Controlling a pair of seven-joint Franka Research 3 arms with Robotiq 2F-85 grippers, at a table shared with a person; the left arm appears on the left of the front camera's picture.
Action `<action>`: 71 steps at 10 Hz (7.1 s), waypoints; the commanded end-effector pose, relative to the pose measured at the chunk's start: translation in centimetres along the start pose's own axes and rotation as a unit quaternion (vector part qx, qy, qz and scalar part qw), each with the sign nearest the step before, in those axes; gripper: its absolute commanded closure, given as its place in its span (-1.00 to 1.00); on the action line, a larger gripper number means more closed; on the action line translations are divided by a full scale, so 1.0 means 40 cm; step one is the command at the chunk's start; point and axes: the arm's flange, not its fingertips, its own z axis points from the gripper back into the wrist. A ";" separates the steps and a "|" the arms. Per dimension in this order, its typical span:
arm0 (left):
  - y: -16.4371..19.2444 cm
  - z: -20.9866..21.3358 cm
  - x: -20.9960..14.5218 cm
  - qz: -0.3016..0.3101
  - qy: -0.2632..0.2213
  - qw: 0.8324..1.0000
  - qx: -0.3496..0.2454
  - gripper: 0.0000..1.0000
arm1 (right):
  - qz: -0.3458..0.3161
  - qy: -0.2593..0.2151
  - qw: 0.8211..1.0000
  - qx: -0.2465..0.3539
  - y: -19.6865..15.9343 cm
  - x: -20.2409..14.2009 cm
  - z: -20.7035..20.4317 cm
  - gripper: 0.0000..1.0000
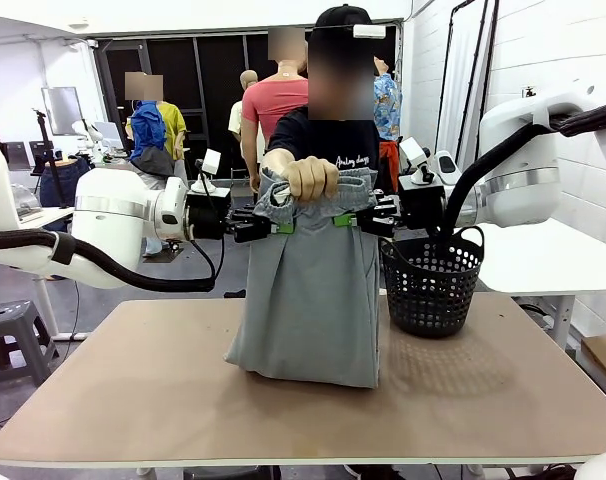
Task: Fold the training pants.
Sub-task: Release the ends of the Training pants and then grab the overlapped ends.
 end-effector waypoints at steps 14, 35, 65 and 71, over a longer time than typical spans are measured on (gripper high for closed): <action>-0.006 0.002 -0.007 0.007 -0.004 1.000 -0.008 -1.00 | -0.031 -0.011 0.999 0.002 -0.012 -0.007 0.013 -1.00; -0.051 0.063 -0.010 0.016 0.032 0.991 0.131 -1.00 | -0.016 0.029 0.987 -0.159 0.010 -0.049 0.077 -1.00; -0.016 0.056 -0.065 0.060 0.016 0.996 0.067 -1.00 | -0.086 -0.010 0.991 -0.105 0.084 -0.084 -0.007 -1.00; -0.017 0.017 -0.036 0.064 -0.029 0.997 -0.017 -1.00 | -0.081 -0.031 0.994 -0.073 0.055 -0.054 -0.032 -1.00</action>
